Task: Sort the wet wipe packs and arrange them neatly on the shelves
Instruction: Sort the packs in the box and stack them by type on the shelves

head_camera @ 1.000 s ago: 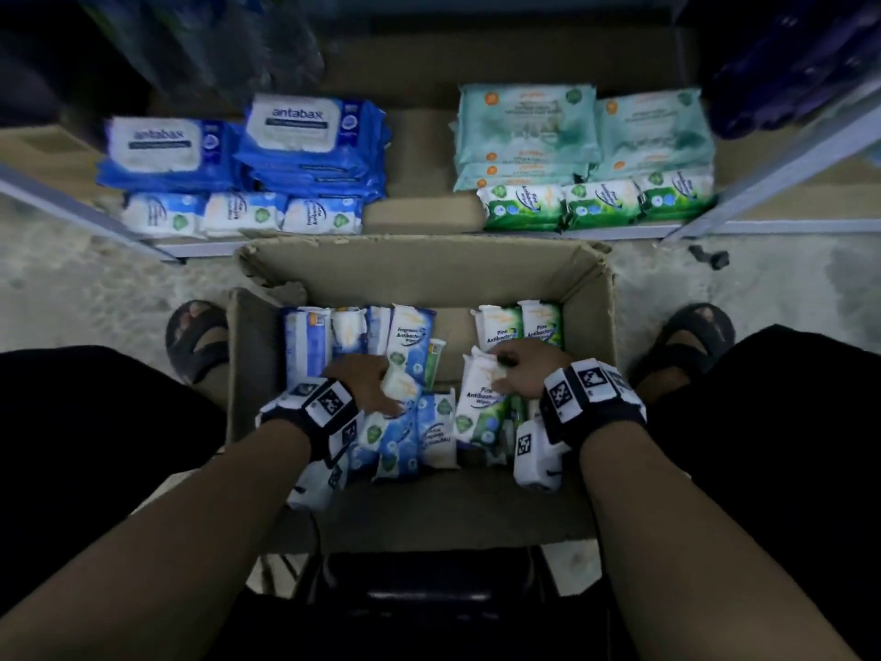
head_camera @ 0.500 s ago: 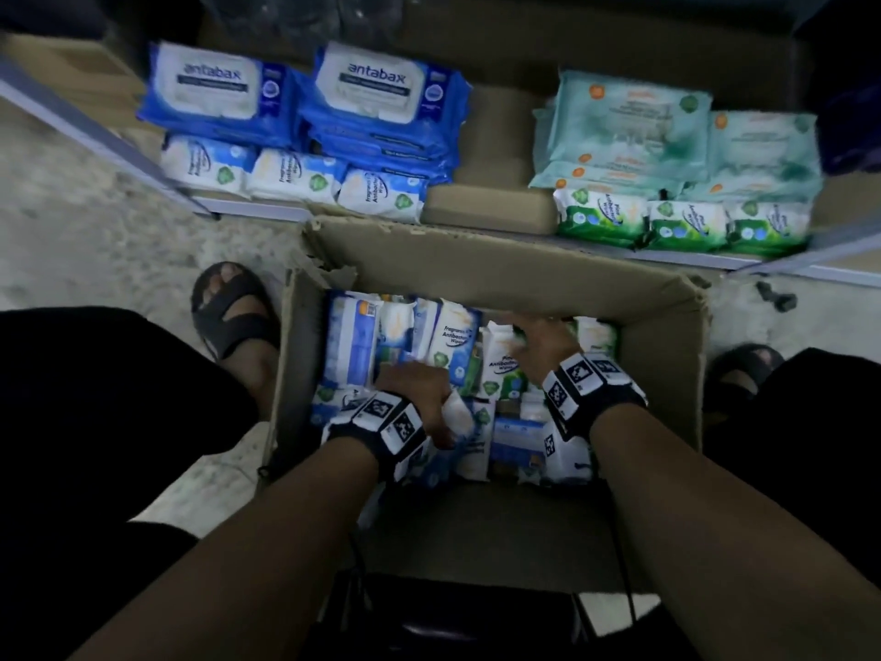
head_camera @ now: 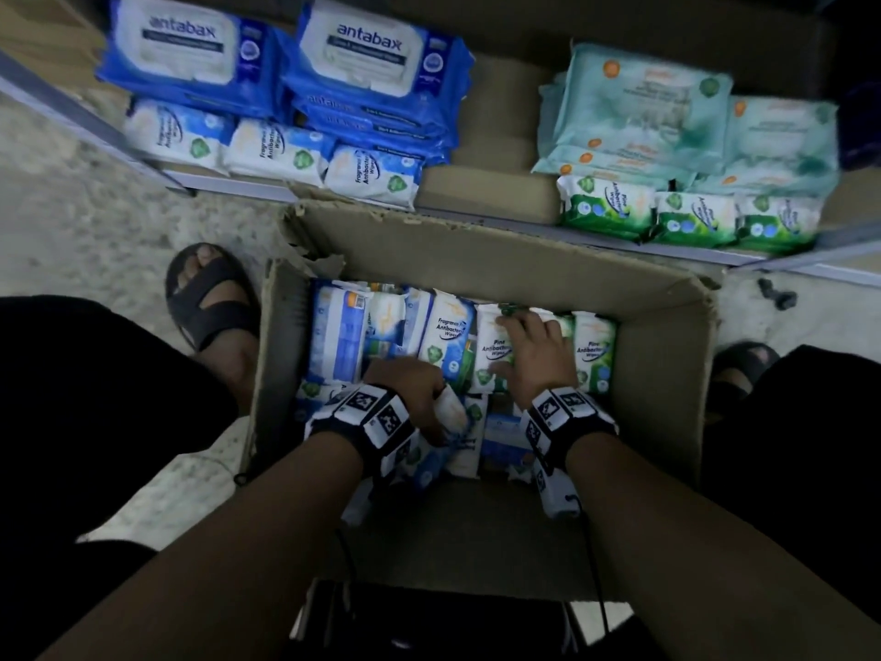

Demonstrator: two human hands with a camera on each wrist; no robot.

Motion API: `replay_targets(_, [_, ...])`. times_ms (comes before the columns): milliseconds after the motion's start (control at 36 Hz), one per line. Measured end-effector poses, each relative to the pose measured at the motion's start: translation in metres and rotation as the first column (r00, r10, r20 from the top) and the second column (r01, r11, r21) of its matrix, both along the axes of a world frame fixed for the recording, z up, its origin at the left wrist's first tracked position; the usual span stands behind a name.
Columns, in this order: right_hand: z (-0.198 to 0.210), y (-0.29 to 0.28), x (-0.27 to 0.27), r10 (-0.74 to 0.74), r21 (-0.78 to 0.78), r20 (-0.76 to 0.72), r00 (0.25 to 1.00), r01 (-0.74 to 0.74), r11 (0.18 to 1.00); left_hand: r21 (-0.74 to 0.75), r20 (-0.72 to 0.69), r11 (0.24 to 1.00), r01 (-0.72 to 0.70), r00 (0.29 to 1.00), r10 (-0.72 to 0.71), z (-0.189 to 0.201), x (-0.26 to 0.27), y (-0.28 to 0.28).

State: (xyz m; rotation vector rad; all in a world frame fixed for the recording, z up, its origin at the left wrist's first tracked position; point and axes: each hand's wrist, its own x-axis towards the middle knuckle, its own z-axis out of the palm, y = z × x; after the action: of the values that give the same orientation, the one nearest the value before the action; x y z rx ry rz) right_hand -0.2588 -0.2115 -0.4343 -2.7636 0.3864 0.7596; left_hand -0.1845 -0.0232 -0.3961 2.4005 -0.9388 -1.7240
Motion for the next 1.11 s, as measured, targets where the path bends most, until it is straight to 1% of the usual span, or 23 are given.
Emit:
replay_targets(111, [0.000, -0.009, 0.009, 0.056, -0.040, -0.035, 0.998, -0.058, 0.998, -0.003, 0.031, 1.000, -0.020, 0.999, 0.020, -0.001, -0.003, 0.001])
replay_targets(222, [0.004, -0.009, 0.014, 0.081, -0.060, -0.028, 0.996, -0.082, 0.995, 0.006, 0.034, 0.999, -0.032, 0.999, 0.032, 0.000, -0.004, 0.000])
replay_targets(333, [0.008, -0.001, 0.009, 0.099, -0.054, 0.066, 0.993, -0.095, 0.994, 0.004, 0.020, 0.999, -0.050, 0.999, 0.050, 0.001, -0.003, 0.000])
replay_targets(389, [0.008, 0.004, 0.007, 0.135, -0.040, 0.073, 0.988, -0.132, 0.990, -0.004, 0.018, 0.998, -0.069, 0.997, 0.069, 0.002, -0.002, 0.000])
replay_targets(472, [0.006, 0.011, 0.006, 0.204, -0.038, 0.032, 0.979, -0.202, 0.979, -0.032, 0.009, 0.991, -0.128, 0.992, 0.128, 0.001, 0.002, 0.002])
replay_targets(528, [0.004, 0.016, 0.007, 0.215, -0.063, -0.023, 0.976, -0.216, 0.974, -0.046, 0.023, 0.984, -0.171, 0.985, 0.172, 0.001, 0.004, 0.002])
replay_targets(583, [0.003, 0.022, 0.008, 0.210, -0.094, -0.068, 0.975, -0.216, 0.972, -0.058, 0.026, 0.977, -0.203, 0.979, 0.204, 0.002, 0.006, 0.003])
replay_targets(667, [0.003, 0.022, 0.012, 0.160, -0.104, -0.128, 0.979, -0.174, 0.979, -0.069, 0.042, 0.977, -0.203, 0.978, 0.206, 0.005, 0.008, 0.003])
replay_targets(722, [0.004, 0.018, 0.013, 0.131, -0.110, -0.146, 0.981, -0.148, 0.983, -0.074, 0.047, 0.973, -0.221, 0.973, 0.225, 0.004, 0.007, 0.003])
replay_targets(778, [0.006, 0.013, 0.014, 0.137, -0.109, -0.152, 0.979, -0.154, 0.982, -0.060, 0.069, 0.966, -0.253, 0.964, 0.257, 0.003, 0.006, 0.003])
replay_targets(889, [0.013, 0.006, 0.015, 0.176, -0.050, -0.143, 0.974, -0.185, 0.981, -0.055, 0.140, 0.941, -0.333, 0.931, 0.338, 0.000, 0.005, 0.000])
replay_targets(917, [0.015, 0.003, 0.014, 0.169, -0.039, -0.113, 0.979, -0.174, 0.984, -0.061, 0.165, 0.934, -0.353, 0.919, 0.358, -0.001, 0.006, -0.002])
replay_targets(972, [0.020, -0.002, 0.008, 0.140, -0.018, 0.002, 0.990, -0.140, 0.990, -0.085, 0.218, 0.902, -0.423, 0.876, 0.431, -0.005, 0.005, -0.003])
replay_targets(1028, [0.023, -0.005, 0.000, 0.129, 0.020, 0.106, 0.986, -0.132, 0.991, -0.096, 0.254, 0.876, -0.472, 0.839, 0.480, -0.008, 0.004, -0.006])
replay_targets(1055, [0.025, -0.005, -0.004, 0.124, 0.072, 0.094, 0.988, -0.131, 0.989, -0.090, 0.261, 0.873, -0.479, 0.835, 0.485, -0.010, 0.003, -0.008])
replay_targets(1083, [0.027, -0.004, -0.006, 0.118, 0.139, 0.038, 0.992, -0.122, 0.983, -0.080, 0.263, 0.874, -0.479, 0.836, 0.482, -0.011, 0.002, -0.010])
replay_targets(1111, [0.028, -0.001, -0.010, 0.122, 0.197, -0.051, 0.991, -0.110, 0.974, -0.069, 0.268, 0.880, -0.470, 0.841, 0.470, -0.013, 0.002, -0.012])
